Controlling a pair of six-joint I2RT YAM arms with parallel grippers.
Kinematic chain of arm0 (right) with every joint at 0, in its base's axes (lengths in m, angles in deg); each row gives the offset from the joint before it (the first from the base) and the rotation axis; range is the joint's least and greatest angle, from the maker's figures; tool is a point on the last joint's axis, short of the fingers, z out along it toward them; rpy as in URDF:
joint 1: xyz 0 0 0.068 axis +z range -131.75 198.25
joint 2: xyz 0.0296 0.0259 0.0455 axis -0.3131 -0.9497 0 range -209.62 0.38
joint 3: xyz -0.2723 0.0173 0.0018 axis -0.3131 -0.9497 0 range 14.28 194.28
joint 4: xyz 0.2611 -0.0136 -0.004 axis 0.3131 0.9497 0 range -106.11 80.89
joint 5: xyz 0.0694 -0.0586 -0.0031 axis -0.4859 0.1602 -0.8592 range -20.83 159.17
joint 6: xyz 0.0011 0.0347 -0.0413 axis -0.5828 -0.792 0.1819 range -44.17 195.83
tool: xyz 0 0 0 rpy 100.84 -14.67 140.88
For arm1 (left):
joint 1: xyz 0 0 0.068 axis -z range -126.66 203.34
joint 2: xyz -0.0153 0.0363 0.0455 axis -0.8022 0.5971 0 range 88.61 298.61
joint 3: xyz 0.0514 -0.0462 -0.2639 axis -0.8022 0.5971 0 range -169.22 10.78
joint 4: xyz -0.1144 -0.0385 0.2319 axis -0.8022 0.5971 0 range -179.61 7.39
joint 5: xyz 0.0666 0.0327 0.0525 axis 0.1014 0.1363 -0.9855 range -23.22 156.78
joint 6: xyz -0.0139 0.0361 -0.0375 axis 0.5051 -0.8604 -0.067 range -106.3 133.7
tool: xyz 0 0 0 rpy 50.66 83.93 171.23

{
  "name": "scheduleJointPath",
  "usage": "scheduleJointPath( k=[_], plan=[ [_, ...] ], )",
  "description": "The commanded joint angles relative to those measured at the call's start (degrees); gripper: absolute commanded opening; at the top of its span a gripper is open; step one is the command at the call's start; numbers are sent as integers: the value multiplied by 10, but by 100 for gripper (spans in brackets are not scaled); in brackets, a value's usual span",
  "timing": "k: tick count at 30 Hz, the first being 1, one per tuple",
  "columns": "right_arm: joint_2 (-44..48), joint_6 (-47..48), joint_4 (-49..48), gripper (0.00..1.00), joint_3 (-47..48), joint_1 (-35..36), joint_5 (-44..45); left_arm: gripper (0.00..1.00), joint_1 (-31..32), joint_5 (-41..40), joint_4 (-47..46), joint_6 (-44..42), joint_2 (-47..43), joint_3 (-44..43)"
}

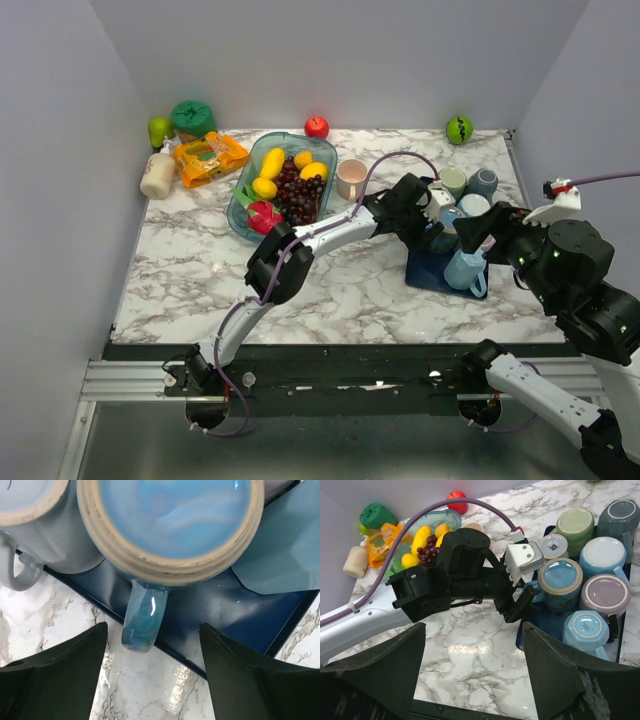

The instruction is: Turn the mug right side up

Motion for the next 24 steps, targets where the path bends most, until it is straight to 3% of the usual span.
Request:
scheduleJointPath(
  k=[1,14,17,18,24],
  plan=[
    [12,-19,28,84,10,-1,25,75,19,-35,-36,-2,1,-17],
    [33,-40,52,84,0,-1,37,42,47,-94,-40,-32,-4,-21],
    [35,-44,55,84,-2,-1,38,44,53,-97,-38,-36,-7,-24],
    [37,-44,55,84,-3,-1,38,53,53,-98,-37,-36,-7,-26],
    [38,-48,65,84,-6,-1,41,56,53,-97,-8,-35,16,-68]
  ],
)
